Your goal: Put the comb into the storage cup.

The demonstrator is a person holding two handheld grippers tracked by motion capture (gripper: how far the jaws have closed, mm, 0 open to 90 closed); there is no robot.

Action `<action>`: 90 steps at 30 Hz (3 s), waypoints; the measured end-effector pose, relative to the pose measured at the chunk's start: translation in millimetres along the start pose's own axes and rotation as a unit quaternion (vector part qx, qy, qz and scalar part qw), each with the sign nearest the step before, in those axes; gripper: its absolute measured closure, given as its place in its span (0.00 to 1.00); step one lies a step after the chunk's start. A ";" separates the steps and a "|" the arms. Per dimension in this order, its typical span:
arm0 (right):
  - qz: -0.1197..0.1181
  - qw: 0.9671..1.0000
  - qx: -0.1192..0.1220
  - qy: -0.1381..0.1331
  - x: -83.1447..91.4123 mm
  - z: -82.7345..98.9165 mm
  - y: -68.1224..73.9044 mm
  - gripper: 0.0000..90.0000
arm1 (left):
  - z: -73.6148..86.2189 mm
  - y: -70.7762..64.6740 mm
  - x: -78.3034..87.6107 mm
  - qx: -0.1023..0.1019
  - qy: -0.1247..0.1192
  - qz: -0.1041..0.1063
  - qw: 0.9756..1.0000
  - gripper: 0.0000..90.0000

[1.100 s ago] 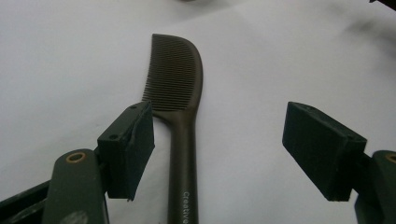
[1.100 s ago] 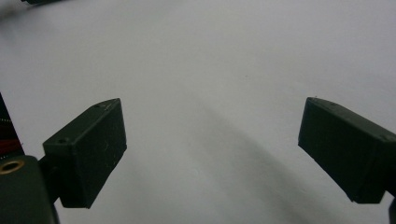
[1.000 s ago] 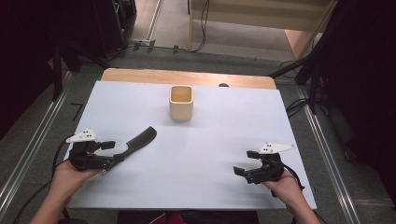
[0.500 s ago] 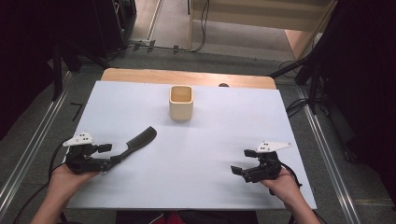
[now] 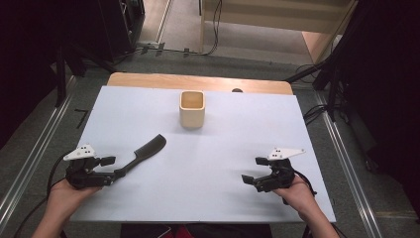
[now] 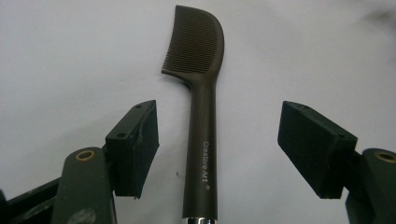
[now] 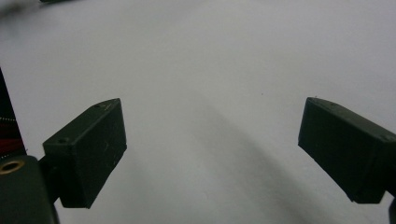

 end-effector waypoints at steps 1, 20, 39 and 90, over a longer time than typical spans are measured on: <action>-0.001 1.000 0.002 0.000 -0.8 -0.7 0.2 0.07 | 0.7 0.3 0.5 -0.001 0.001 0.000 1.000 0.35; 0.000 1.000 0.005 0.002 -1.7 -1.3 0.4 0.07 | 13.0 5.7 -12.3 -0.007 0.017 -0.007 1.000 0.35; 0.000 1.000 0.003 0.002 -2.4 -1.0 -0.3 0.07 | 19.6 -5.0 -24.1 -0.035 0.038 -0.036 0.998 0.57; 0.000 1.000 0.010 0.002 -3.0 -1.1 0.9 0.07 | 16.7 -4.3 -23.4 -0.022 0.047 -0.072 0.996 0.82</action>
Point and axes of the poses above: each handheld gripper's, and its own axes: x roughly backward along the jaws, z roughly out of its underside, y roughly to its left, the point moved 6 cm from there along -x, roughly forward along the jaws, and after that the axes turned 3 degrees about y, right-handed, at the moved point
